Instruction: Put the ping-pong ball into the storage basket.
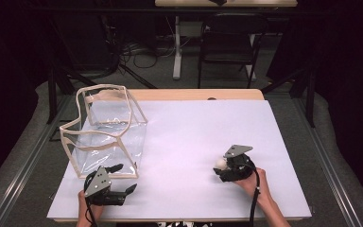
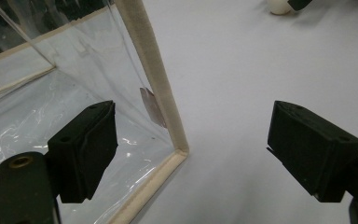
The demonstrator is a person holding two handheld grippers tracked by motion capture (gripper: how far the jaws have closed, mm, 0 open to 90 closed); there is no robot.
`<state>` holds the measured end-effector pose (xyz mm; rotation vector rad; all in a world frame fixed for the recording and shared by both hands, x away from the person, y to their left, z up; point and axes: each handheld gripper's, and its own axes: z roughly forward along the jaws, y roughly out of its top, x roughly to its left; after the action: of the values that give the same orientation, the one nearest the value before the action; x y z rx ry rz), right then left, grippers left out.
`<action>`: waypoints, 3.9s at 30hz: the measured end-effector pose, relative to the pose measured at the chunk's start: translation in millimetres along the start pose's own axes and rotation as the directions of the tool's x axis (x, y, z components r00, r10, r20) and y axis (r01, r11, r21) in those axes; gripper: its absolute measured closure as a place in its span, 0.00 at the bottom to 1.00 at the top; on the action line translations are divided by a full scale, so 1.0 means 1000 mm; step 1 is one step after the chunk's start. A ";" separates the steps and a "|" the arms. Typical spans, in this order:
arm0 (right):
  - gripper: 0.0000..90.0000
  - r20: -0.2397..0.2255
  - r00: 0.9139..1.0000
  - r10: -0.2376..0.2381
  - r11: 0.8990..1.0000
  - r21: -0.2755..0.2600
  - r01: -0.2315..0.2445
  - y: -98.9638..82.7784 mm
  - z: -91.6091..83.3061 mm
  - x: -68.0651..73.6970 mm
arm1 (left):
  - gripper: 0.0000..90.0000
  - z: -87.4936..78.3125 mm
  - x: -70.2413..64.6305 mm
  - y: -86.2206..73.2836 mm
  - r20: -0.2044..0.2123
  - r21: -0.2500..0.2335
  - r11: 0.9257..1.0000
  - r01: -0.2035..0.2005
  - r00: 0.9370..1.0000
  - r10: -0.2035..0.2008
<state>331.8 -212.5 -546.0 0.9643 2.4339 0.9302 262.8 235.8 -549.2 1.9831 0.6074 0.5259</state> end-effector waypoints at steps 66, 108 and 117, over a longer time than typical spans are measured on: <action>0.56 0.056 0.998 -0.034 0.998 -0.047 0.037 0.007 -0.017 0.005 | 0.18 0.001 0.000 0.000 0.003 -0.002 1.000 0.000 1.000 0.000; 0.57 0.049 0.998 -0.038 0.990 -0.134 0.045 0.028 -0.041 0.002 | 0.18 0.002 0.001 0.000 0.003 0.000 1.000 0.005 1.000 -0.005; 0.57 0.045 0.998 -0.043 0.988 -0.145 0.049 0.034 -0.041 0.001 | 0.18 0.000 0.001 0.000 0.004 -0.007 1.000 0.007 1.000 -0.007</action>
<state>324.9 -211.8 -493.4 0.8636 2.3070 1.0453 263.7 236.2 -549.6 1.9746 0.6093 0.5194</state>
